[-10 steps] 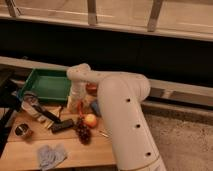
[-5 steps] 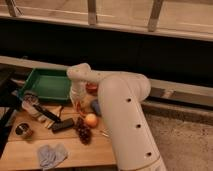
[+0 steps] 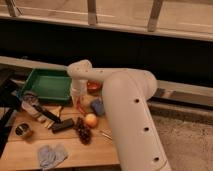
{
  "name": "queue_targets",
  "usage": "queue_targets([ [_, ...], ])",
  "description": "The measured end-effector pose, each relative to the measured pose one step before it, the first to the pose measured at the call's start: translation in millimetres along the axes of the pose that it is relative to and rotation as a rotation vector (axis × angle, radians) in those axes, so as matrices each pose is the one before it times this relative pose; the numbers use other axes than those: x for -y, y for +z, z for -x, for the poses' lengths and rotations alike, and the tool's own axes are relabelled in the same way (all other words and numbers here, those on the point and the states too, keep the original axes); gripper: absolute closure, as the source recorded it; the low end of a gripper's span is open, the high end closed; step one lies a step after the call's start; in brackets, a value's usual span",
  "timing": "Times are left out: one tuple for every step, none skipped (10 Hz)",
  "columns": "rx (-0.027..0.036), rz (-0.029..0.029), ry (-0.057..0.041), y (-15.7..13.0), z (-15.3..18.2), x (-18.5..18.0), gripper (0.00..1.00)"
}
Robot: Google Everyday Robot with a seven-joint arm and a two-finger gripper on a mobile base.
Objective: Place pepper in tray
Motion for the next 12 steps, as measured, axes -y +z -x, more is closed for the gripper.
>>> queue_targets([
  [0.01772,-0.01669,0.01817,-9.36,3.71,5.1,1.0],
  [0.01983,-0.01283,0.02404,-7.94,3.51,5.54,1.0],
  [0.02989,-0.0051,0.03096,-8.2,4.32,7.64,1.0],
  [0.02559,0.00034,0.01978,-6.75,4.38,4.78,1.0],
  [0.04893,0.00363,0.02527,-9.57,9.13,6.21,1.0],
  [0.04005,0.00335,0.01033,-4.0,8.8,1.24,1.0],
  [0.0447,0.01615,0.0054,-2.27,12.15,-8.11,1.0],
  [0.0277,0.01307,-0.00699,-1.27,12.63,-11.46,1.0],
  [0.02474,0.01022,-0.01161,0.59,13.98,-12.88,1.0],
  [0.02953,0.01419,-0.01365,0.38,14.09,-14.87,1.0],
  [0.03341,0.02105,-0.0207,0.13,16.28,-18.22,1.0],
  [0.01892,0.01783,-0.01245,1.03,9.76,-11.22,1.0],
])
